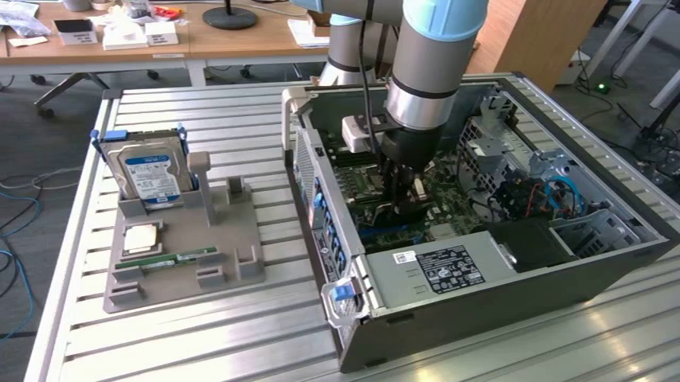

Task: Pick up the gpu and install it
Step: 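Insert the gpu into the slot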

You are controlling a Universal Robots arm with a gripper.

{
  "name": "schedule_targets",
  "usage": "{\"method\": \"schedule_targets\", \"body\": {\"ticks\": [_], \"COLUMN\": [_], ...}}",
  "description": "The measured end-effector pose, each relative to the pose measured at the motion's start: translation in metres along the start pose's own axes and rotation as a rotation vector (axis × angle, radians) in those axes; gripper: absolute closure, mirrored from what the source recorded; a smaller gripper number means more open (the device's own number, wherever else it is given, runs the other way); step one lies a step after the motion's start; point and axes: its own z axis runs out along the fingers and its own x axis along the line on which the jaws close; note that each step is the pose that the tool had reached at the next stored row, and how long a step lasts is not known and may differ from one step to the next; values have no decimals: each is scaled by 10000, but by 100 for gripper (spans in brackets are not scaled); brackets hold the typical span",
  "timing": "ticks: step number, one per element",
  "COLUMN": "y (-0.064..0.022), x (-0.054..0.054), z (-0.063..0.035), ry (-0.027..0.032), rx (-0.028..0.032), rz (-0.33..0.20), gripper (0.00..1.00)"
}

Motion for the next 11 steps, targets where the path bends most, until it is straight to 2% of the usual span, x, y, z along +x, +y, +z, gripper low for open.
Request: {"method": "schedule_targets", "body": {"ticks": [8, 9, 10, 11], "y": [0, 0, 0, 0], "x": [0, 0, 0, 0], "z": [0, 0, 0, 0], "ry": [0, 0, -1, -2], "rx": [0, 0, 0, 0], "rz": [1, 1, 1, 1], "gripper": [62, 68, 68, 74]}}
